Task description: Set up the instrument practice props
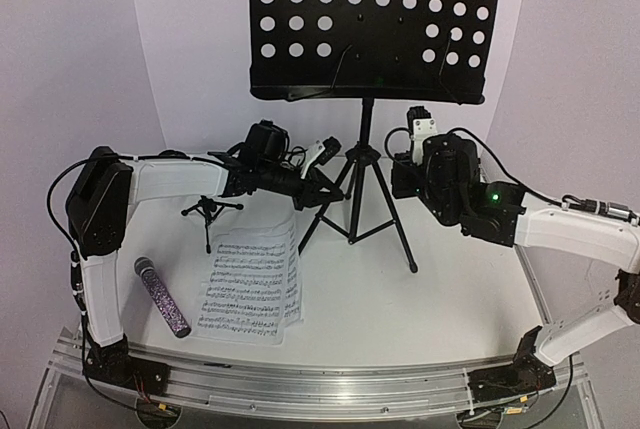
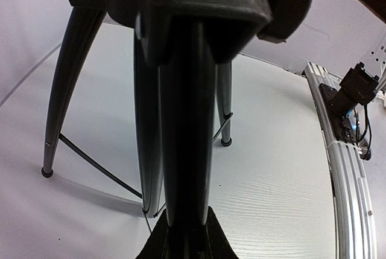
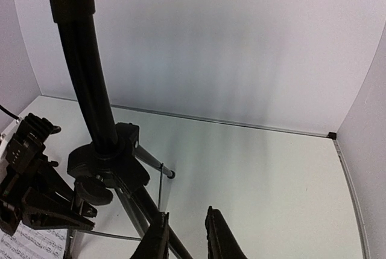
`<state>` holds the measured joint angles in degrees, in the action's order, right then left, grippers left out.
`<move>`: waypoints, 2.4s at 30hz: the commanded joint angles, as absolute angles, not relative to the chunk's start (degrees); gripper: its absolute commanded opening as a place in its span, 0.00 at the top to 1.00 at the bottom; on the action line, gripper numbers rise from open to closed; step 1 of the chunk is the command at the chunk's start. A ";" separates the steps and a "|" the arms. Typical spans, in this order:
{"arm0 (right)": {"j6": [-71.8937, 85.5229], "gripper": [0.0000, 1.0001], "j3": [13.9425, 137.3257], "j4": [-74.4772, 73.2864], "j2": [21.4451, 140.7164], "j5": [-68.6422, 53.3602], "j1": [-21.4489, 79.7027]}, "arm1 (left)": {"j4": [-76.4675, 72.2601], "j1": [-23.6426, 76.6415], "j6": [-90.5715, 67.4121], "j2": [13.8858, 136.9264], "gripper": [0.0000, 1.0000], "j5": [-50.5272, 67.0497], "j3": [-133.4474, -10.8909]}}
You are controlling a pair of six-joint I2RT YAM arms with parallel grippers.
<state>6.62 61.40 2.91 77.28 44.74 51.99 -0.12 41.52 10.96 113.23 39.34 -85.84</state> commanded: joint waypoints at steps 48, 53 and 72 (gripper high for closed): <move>45.14 0.28 88.93 -31.20 107.33 10.58 62.48 | 2.71 34.49 3.90 71.98 0.25 38.33 -44.85; 50.26 0.25 91.37 -31.21 113.81 9.70 62.48 | -0.13 34.42 0.59 68.48 0.25 37.66 -37.43; 46.48 0.89 95.44 -30.41 123.54 6.27 61.36 | -8.93 34.44 -6.86 67.68 0.30 34.40 -28.33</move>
